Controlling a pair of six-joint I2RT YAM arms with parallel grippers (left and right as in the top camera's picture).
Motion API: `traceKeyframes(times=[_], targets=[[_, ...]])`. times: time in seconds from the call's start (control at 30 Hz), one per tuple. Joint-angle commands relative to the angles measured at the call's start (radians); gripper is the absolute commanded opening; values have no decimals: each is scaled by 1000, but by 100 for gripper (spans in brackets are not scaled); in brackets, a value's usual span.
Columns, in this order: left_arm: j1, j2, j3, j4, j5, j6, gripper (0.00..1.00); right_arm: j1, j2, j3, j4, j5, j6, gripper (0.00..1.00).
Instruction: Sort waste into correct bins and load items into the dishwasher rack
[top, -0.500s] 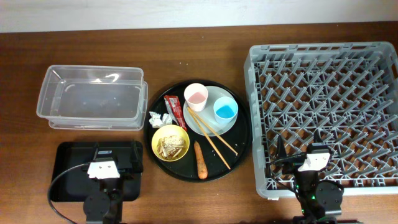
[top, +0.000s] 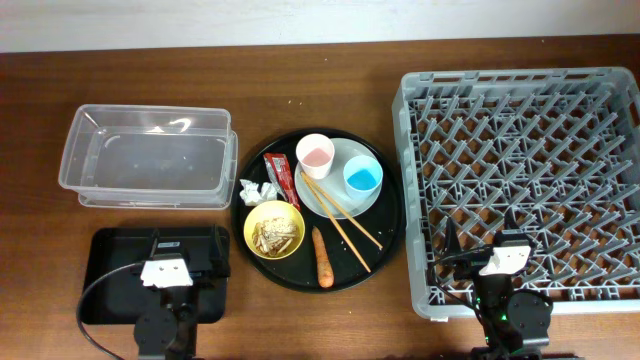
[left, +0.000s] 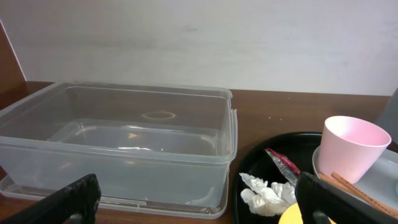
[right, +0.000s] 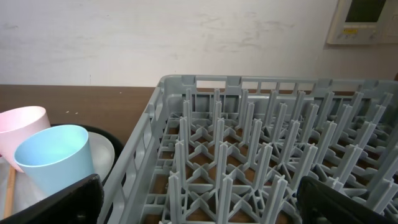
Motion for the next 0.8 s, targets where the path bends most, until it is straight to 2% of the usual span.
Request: traceKeyframes(times=[0.0, 0.43, 0.47, 0.53, 0.57, 0.67, 0.77], targets=[[5, -3, -6, 0, -8, -2, 99, 6, -6, -6, -5, 9, 5, 98], [4, -3, -6, 0, -1, -3, 99, 6, -6, -6, -5, 9, 5, 98], [4, -3, -5, -5, 77, -3, 99, 6, -6, -6, -5, 9, 5, 98], [4, -3, -5, 46, 349, -3, 99, 6, -6, -6, -5, 9, 5, 98], [4, -3, -2, 66, 436, -3, 99, 6, -6, -6, -5, 9, 5, 98], [4, -1, 113, -26, 468, -6, 99, 6, -6, -6, -5, 9, 5, 98], [4, 97, 388, -193, 468, -6, 99, 6, -6, -6, -5, 9, 5, 98]])
